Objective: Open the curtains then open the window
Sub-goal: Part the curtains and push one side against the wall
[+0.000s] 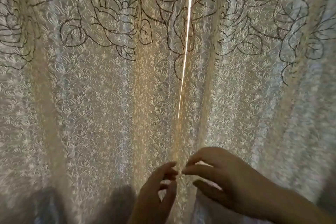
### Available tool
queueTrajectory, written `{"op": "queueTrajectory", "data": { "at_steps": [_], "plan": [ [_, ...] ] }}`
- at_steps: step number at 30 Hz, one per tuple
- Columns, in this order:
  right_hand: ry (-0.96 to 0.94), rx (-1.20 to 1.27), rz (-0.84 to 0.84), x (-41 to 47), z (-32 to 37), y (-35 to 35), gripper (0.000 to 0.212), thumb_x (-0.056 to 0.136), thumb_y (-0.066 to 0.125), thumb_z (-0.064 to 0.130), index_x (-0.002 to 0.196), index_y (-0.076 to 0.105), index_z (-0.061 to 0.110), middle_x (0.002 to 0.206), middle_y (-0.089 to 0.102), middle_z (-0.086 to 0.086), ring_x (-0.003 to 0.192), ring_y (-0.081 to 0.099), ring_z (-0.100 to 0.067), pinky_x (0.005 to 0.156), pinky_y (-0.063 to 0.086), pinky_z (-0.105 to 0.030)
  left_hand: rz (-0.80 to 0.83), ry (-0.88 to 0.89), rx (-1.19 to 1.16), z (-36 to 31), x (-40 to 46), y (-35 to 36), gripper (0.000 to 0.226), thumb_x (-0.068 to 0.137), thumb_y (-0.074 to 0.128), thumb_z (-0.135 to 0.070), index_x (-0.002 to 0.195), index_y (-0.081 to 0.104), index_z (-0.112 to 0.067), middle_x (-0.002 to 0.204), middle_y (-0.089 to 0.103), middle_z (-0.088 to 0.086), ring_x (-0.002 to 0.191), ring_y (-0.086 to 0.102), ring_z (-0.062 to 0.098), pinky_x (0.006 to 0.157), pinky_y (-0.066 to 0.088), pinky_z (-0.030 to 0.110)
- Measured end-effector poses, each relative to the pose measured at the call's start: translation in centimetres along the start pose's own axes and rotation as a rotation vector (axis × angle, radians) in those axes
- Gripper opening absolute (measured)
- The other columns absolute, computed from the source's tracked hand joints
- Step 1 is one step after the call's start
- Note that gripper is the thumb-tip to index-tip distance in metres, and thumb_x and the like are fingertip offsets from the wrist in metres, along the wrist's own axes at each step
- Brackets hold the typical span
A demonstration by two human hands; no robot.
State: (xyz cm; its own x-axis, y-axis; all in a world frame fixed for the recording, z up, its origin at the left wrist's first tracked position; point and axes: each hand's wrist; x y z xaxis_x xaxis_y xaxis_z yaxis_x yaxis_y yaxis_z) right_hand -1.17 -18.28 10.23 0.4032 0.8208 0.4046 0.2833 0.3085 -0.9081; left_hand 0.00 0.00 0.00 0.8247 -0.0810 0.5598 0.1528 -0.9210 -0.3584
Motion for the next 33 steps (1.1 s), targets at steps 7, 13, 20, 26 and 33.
{"op": "queueTrajectory", "data": {
  "at_steps": [7,13,20,26,33],
  "plan": [
    [-0.264,-0.889,0.28,6.5,-5.3,-3.8,0.045,0.068,0.074,0.026,0.111,0.061,0.019,0.112,0.067,-0.008,0.113,0.058,-0.025,0.109,0.016,-0.056,0.009,-0.077,0.145,0.7,4.1,5.0,0.086,0.083,0.055,-0.049,0.145,0.005,-0.017,0.154,0.013,0.005,0.136,0.008,0.007,0.111,0.025,0.035],
    [-0.257,-0.95,0.324,8.4,-9.5,-3.4,0.04,0.073,0.07,0.016,0.113,0.063,0.018,0.115,0.068,-0.01,0.119,0.055,-0.027,0.107,0.003,-0.061,0.098,-0.156,0.012,1.4,7.7,6.1,0.061,0.095,0.043,-0.028,0.144,0.013,-0.008,0.148,0.024,-0.002,0.134,0.029,0.013,0.107,0.021,0.018],
    [-0.067,-0.952,0.349,3.3,-13.6,-4.3,0.015,0.088,0.053,0.017,0.091,0.067,0.019,0.093,0.071,0.0,0.094,0.066,-0.023,0.11,0.017,-0.056,0.097,-0.076,-0.015,1.8,10.0,11.4,0.028,0.099,0.033,-0.021,0.119,0.053,-0.02,0.112,0.065,0.003,0.102,0.06,0.015,0.089,0.052,0.035],
    [-0.053,-0.917,0.06,-6.0,-20.2,-7.2,0.022,0.081,0.051,0.007,0.066,0.065,0.013,0.064,0.063,-0.002,0.067,0.06,-0.025,0.099,0.025,-0.039,0.157,-0.101,0.088,-1.7,12.7,21.0,0.031,0.095,0.03,-0.039,0.1,0.057,-0.023,0.097,0.067,0.009,0.086,0.062,0.026,0.077,0.054,0.042],
    [-0.026,-0.928,-0.058,-16.2,-30.5,-11.9,0.022,0.085,0.047,0.007,0.078,0.067,0.012,0.076,0.069,-0.007,0.074,0.063,-0.028,0.098,0.036,-0.04,0.029,-0.135,0.009,-8.0,17.4,35.1,0.025,0.092,0.041,-0.029,0.107,0.059,-0.021,0.097,0.069,0.006,0.087,0.06,0.023,0.073,0.044,0.029]
  ]
}}
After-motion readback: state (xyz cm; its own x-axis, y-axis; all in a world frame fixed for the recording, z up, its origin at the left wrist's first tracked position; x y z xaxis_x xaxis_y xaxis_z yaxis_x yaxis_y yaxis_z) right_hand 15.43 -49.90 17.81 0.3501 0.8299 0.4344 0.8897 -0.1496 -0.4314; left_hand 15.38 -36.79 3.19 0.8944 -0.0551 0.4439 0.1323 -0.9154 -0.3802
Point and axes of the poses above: each hand's wrist, its own x-axis towards the middle knuckle, its own y-axis out of the palm, z = x × y
